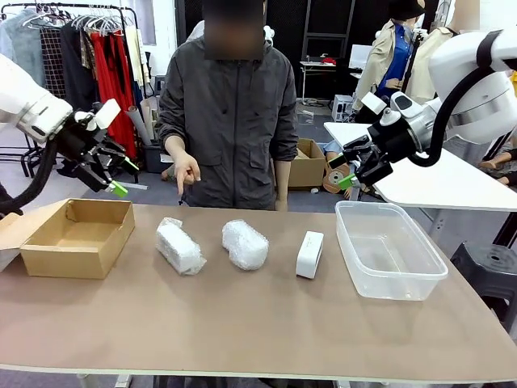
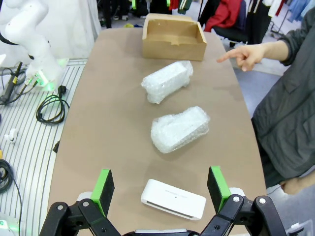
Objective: Separate and place wrapped and unwrapped clocks.
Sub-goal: Pick up the Digital clock indicated by the person.
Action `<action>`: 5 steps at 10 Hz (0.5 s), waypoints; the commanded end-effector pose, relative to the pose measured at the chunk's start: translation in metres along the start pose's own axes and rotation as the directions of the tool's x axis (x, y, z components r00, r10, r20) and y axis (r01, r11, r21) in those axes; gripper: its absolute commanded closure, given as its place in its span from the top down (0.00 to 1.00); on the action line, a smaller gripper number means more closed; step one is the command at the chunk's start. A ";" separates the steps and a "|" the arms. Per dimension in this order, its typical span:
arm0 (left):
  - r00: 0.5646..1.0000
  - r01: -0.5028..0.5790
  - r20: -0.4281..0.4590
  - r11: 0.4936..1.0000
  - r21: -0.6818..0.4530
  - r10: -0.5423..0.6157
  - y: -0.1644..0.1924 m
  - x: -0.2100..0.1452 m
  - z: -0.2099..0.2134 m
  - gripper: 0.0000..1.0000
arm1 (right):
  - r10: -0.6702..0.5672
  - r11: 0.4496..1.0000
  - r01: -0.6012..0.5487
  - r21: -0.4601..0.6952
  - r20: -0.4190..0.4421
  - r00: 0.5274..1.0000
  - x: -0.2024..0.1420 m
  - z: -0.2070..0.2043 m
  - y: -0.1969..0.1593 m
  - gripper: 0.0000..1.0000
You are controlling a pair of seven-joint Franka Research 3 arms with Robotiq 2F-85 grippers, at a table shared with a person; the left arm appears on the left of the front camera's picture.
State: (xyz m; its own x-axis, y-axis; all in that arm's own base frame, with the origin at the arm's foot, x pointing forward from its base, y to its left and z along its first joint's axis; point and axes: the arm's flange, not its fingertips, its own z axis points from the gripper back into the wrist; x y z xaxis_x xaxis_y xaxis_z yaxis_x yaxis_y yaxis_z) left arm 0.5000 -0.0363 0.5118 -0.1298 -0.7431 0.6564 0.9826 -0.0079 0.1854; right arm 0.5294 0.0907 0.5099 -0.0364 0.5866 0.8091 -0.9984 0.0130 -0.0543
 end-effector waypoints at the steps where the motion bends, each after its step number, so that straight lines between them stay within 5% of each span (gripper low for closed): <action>1: 0.971 0.212 -0.117 0.977 0.019 -0.208 -0.004 0.021 0.013 1.00 | 0.003 1.000 -0.003 0.007 -0.005 1.000 0.000 0.001 0.000 1.00; 5: 0.829 0.500 -0.273 0.866 -0.026 -0.487 0.005 0.062 -0.019 1.00 | 0.003 1.000 -0.003 0.007 -0.005 1.000 0.000 0.001 0.000 1.00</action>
State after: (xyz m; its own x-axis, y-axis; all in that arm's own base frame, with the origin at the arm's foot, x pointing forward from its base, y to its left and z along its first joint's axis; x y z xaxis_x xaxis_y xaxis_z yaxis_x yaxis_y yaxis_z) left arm 0.4951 -0.0893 0.5503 -0.5169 -0.8017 0.3001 0.8202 -0.3635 0.4417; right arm 0.5294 0.0905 0.5099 -0.0360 0.5865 0.8091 -0.9985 0.0131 -0.0540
